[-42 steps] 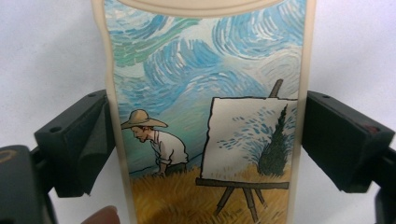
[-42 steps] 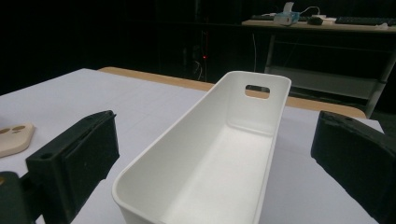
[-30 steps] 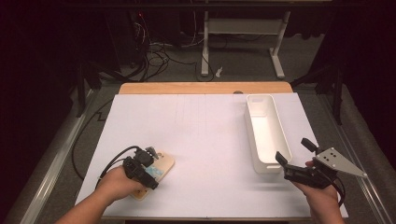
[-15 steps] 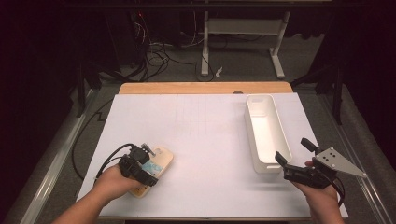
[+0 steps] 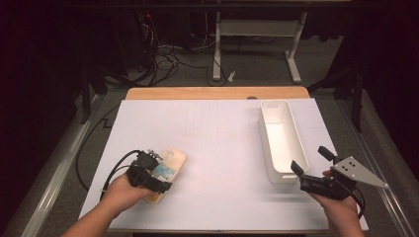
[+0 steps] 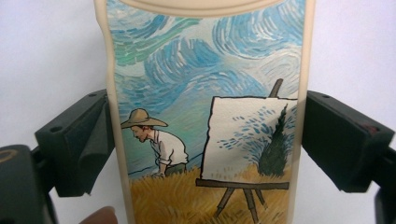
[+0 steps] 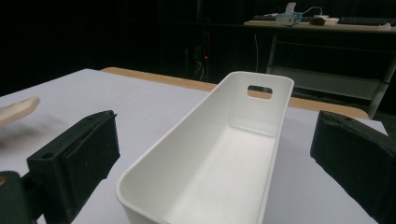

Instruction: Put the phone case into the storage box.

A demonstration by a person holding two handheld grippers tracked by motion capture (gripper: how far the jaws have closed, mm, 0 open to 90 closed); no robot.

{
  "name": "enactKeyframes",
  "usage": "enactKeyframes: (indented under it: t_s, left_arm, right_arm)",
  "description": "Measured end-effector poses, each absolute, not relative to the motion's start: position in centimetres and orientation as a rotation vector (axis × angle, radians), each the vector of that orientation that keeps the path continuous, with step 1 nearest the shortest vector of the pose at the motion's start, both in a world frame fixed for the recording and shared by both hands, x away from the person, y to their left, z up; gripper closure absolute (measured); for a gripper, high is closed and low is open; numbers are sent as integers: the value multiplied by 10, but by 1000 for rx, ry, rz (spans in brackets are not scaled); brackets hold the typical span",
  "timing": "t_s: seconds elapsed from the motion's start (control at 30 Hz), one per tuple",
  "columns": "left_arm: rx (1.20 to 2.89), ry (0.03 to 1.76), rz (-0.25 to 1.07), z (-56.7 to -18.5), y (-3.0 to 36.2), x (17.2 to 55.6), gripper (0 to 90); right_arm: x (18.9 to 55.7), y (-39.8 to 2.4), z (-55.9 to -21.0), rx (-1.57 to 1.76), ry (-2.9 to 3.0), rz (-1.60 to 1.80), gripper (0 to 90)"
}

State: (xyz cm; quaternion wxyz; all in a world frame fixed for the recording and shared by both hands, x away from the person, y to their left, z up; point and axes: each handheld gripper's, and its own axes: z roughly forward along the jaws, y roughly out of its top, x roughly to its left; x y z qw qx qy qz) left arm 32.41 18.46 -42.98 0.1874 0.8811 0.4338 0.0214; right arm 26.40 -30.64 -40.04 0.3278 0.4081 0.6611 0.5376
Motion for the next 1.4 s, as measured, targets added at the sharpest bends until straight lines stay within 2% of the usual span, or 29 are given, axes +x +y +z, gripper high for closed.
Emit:
enactKeyframes:
  t_s: [0.3, 0.53, 0.67, 0.93, 1.4]
  left_arm:
    - [2399, 1160, 68, -429, 174, 325, 104]
    - [2282, 1136, 110, -424, 168, 327, 104]
    - [2214, 1101, 93, -423, 164, 329, 104]
    - [2144, 1050, 203, -427, 160, 329, 104]
    - [1903, 993, 271, -442, 148, 319, 104]
  right_arm:
    - [264, -305, -400, 1068, 1731, 1411, 17]
    - [264, -305, -400, 1067, 1731, 1411, 17]
    - [264, -305, -401, 1065, 1732, 1410, 17]
    - [263, -304, -401, 1057, 1739, 1411, 17]
    - [263, -303, -401, 1048, 1742, 1413, 17]
